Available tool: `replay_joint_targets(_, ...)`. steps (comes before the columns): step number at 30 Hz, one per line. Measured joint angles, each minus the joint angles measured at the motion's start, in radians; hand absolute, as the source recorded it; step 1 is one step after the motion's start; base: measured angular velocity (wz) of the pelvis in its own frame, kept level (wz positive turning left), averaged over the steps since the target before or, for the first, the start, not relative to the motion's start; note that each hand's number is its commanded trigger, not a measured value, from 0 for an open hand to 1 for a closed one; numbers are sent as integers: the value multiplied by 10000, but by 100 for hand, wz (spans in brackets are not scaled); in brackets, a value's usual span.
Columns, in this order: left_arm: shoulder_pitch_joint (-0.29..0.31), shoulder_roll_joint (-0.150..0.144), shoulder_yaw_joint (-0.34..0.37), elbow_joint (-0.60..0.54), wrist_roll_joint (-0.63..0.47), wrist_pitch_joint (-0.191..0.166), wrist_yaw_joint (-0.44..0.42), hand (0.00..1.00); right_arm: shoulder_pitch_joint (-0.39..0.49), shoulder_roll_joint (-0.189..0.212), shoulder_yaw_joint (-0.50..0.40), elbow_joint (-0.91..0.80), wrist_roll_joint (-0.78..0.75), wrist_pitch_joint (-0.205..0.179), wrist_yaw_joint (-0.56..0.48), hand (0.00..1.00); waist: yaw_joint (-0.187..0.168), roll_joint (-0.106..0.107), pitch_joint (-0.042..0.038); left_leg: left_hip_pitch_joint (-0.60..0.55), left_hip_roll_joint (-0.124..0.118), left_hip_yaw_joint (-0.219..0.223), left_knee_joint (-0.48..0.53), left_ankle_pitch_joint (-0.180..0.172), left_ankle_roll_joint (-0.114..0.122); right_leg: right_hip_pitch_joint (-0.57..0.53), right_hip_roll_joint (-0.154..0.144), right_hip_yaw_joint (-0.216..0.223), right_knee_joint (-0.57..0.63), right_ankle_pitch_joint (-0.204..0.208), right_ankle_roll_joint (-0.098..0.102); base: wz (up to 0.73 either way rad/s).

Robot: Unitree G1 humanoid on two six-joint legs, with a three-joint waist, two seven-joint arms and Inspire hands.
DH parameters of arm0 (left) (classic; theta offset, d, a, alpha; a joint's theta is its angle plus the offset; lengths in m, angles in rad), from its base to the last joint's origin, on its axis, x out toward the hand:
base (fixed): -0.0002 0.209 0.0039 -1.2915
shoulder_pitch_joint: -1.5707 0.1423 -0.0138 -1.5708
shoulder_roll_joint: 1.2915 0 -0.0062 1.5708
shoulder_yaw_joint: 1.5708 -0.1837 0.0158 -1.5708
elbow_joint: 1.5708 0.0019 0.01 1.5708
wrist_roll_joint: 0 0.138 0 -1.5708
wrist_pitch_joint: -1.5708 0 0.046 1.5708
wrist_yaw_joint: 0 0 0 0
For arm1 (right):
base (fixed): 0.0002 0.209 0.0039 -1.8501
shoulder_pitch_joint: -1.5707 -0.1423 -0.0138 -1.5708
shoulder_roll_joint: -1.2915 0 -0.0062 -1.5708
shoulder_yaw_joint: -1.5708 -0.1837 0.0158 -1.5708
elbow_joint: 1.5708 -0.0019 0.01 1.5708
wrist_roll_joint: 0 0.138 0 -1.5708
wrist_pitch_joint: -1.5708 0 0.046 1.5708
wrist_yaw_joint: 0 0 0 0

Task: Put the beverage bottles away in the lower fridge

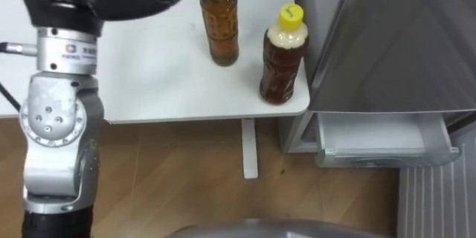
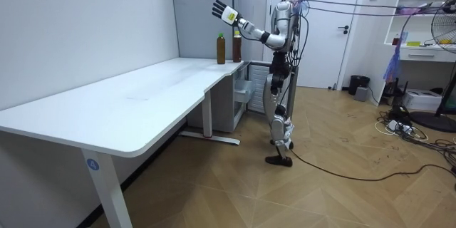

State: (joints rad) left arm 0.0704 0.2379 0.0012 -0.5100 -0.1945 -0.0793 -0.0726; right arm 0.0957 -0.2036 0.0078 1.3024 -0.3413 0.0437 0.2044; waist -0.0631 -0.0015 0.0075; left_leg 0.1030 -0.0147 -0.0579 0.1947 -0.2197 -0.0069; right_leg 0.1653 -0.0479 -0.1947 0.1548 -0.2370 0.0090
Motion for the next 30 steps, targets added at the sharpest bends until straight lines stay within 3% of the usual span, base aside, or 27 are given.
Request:
replay_joint_targets(7, -54, -243, -357, 0, -1, 85, -797, 0, -286, 15, 205, 254, -1, 53, -15, 0, -151, -24, 16, 102, 4, 12, -66, 0, 0, -23, 7, 21, 6, 0, 0, -2)
replay_joint_targets(11, -88, -297, -690, 1, -3, 376, -1246, 0, -370, 27, 493, 253, -7, 234, -44, 0, -173, -23, 16, 83, 13, 15, -68, 0, 0, -80, 10, 24, 87, 1, -1, 1)
replay_joint_targets(19, -87, -320, -1246, 7, -97, 706, -2070, 0, -367, 46, 493, 253, -124, 232, -79, 0, -194, -44, 20, 102, 21, 39, -61, 2, 2, -88, 5, 14, 181, 3, -5, 2)
replay_joint_targets(25, -84, -328, -1259, 317, -124, 784, -2444, 0, -363, 59, 493, 253, -173, 279, -103, 0, -163, -114, -44, -34, 28, 326, 111, 4, 5, -187, -6, 59, 170, 0, 0, 0)
replay_joint_targets(30, -82, -327, -1267, 508, -539, 1066, -2644, 0, -373, 57, 490, 248, -171, 458, -108, 0, -142, -70, -68, -82, 34, 385, 102, 4, 6, -234, -3, 73, 220, 2, -2, 0)
